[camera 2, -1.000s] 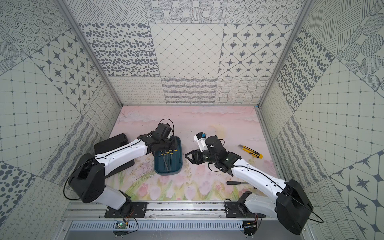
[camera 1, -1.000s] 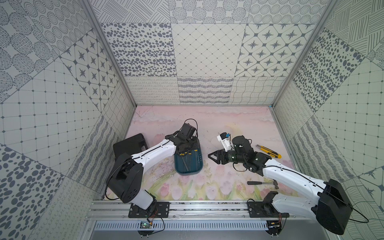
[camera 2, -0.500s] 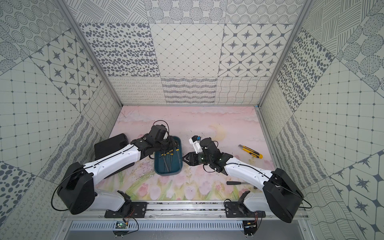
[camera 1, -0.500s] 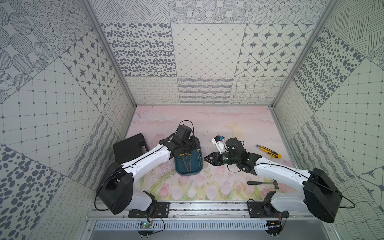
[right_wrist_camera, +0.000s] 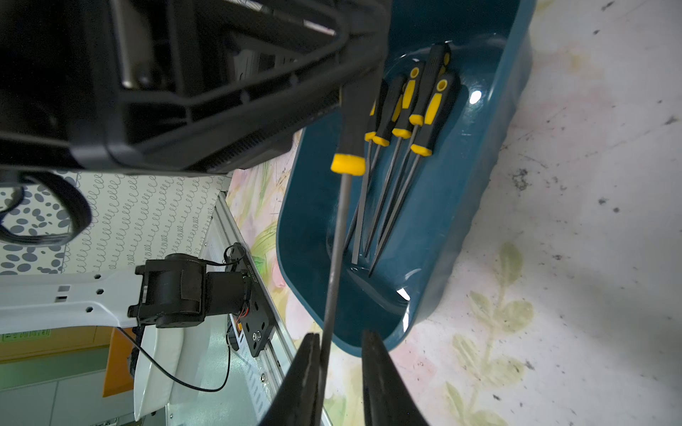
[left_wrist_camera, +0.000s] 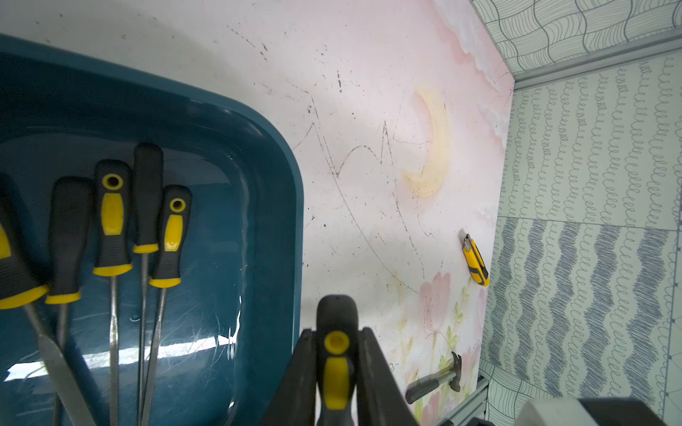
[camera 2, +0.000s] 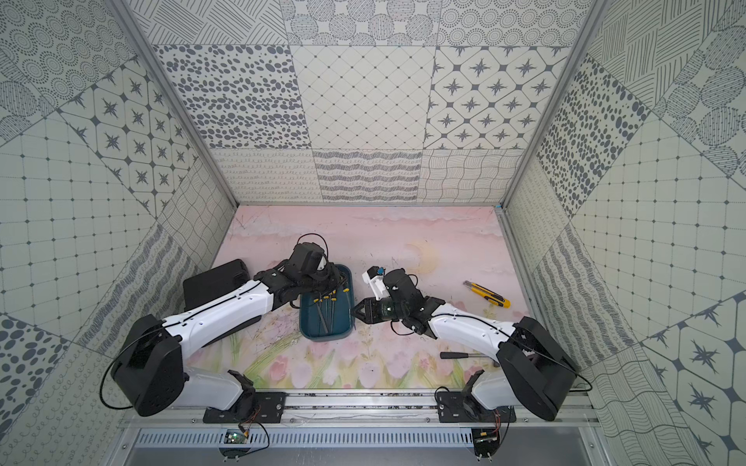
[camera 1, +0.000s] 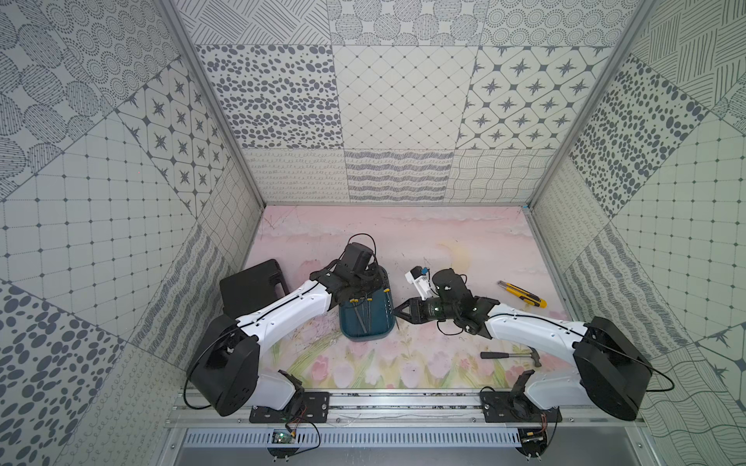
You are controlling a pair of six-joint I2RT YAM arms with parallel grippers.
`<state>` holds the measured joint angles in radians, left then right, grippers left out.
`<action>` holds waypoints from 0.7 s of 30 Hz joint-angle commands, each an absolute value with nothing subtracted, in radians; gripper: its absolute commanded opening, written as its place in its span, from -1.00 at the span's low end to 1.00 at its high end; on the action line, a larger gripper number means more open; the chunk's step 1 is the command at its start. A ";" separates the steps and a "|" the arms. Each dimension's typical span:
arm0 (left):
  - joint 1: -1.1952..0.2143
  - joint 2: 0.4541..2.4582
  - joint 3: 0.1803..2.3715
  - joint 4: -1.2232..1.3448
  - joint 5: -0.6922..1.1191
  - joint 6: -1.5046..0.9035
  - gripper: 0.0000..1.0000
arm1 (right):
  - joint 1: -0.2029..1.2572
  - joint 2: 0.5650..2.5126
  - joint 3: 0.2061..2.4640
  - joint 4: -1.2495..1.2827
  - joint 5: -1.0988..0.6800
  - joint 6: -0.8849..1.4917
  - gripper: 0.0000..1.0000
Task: Take the file tool out of the storage box
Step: Pick up the file tool from the storage box.
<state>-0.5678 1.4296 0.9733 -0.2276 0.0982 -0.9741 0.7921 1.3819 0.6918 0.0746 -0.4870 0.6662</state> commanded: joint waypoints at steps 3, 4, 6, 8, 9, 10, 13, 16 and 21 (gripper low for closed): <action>-0.569 1.442 0.989 -0.179 0.106 -0.987 -1.00 | 0.799 1.395 0.709 0.119 -0.523 0.661 -0.54; -0.570 1.442 0.990 -0.180 0.104 -0.986 -1.00 | 0.800 1.395 0.712 0.116 -0.525 0.661 -0.55; -0.570 1.443 0.991 -0.181 0.103 -0.983 -1.00 | 0.800 1.395 0.712 0.107 -0.522 0.657 -0.61; -0.570 1.445 0.995 -0.183 0.101 -0.982 -1.00 | 0.800 1.395 0.710 0.101 -0.517 0.656 -0.67; -0.570 1.445 0.995 -0.182 0.101 -0.982 -1.00 | 0.800 1.397 0.712 0.098 -0.517 0.657 -0.68; -0.571 1.445 0.996 -0.182 0.101 -0.982 -1.00 | 0.799 1.400 0.713 0.096 -0.517 0.655 -0.70; -0.570 1.445 1.000 -0.181 0.100 -0.981 -1.00 | 0.801 1.412 0.719 0.089 -0.521 0.657 -0.74; -0.571 1.443 1.004 -0.181 0.100 -0.977 -1.00 | 0.801 1.423 0.724 0.089 -0.523 0.659 -0.80; -0.571 1.440 1.000 -0.174 0.100 -0.975 -1.00 | 0.801 1.424 0.735 0.082 -0.509 0.657 -0.94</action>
